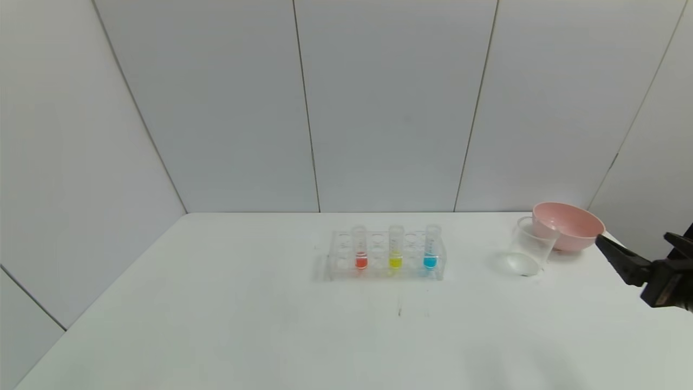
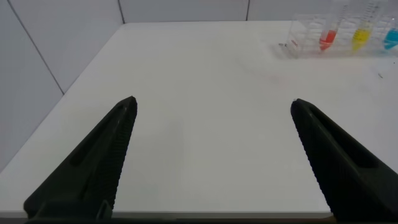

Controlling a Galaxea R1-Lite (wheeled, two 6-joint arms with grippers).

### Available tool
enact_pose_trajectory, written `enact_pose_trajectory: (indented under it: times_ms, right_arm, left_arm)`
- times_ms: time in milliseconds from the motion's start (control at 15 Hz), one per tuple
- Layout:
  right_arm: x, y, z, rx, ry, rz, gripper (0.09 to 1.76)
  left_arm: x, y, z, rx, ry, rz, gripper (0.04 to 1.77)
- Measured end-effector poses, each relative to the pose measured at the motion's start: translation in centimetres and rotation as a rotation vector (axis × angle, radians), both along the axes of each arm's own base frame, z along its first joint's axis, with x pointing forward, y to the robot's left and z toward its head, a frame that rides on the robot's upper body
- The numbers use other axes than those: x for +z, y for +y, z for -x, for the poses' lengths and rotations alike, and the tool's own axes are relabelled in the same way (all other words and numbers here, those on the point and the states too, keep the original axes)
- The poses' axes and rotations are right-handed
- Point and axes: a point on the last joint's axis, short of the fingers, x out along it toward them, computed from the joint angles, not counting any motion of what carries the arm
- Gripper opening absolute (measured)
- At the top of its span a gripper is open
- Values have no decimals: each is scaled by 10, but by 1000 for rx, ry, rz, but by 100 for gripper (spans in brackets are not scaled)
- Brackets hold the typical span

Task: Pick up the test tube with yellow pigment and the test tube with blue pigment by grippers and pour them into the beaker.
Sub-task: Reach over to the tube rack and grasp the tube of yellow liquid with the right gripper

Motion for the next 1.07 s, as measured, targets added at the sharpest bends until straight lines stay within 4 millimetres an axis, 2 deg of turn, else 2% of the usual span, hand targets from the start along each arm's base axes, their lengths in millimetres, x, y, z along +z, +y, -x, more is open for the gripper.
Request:
enact_pose_trajectory:
  times_ms: [133, 267, 800, 1067]
  right_arm:
    - [-10, 18, -16, 16, 20, 3, 171]
    - [-19, 39, -21, 42, 62, 4, 171]
    - [-32, 141, -15, 97, 89, -21, 171]
    - [-41, 194, -15, 70, 81, -47, 171]
  left_arm:
    - [0, 0, 0, 0, 0, 0, 176]
    - [0, 0, 0, 0, 0, 0, 176]
    - [0, 0, 0, 0, 0, 0, 176]
    - [0, 0, 0, 0, 0, 0, 176]
